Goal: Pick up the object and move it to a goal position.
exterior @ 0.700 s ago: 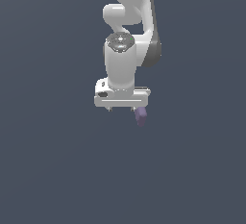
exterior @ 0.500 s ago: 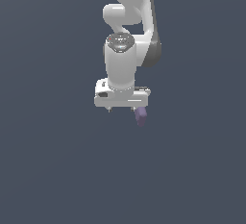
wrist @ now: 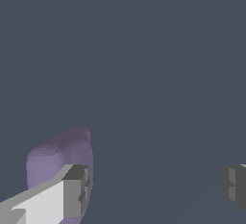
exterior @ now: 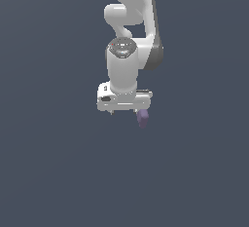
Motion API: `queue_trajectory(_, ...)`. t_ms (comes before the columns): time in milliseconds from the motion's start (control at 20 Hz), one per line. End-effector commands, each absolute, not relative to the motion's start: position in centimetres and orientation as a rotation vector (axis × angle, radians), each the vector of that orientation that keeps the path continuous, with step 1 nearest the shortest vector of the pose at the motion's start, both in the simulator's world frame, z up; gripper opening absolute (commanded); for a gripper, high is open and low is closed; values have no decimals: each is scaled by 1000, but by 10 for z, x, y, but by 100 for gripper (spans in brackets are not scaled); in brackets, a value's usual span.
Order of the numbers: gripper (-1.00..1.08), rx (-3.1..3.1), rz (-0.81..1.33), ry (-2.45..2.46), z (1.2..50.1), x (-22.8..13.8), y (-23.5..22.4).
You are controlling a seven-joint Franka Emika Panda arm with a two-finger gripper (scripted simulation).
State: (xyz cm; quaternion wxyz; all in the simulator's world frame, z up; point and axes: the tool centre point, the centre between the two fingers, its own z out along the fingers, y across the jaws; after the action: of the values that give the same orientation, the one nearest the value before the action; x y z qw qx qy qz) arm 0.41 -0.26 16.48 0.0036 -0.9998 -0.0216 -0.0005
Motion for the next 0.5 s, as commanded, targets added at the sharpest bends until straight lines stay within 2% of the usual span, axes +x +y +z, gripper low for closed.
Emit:
queue_trajectory(0,100,-3133,-2,-69,165,3,-1)
queue_trajectory(450,100,-3135,-1,-103,157,-19,37)
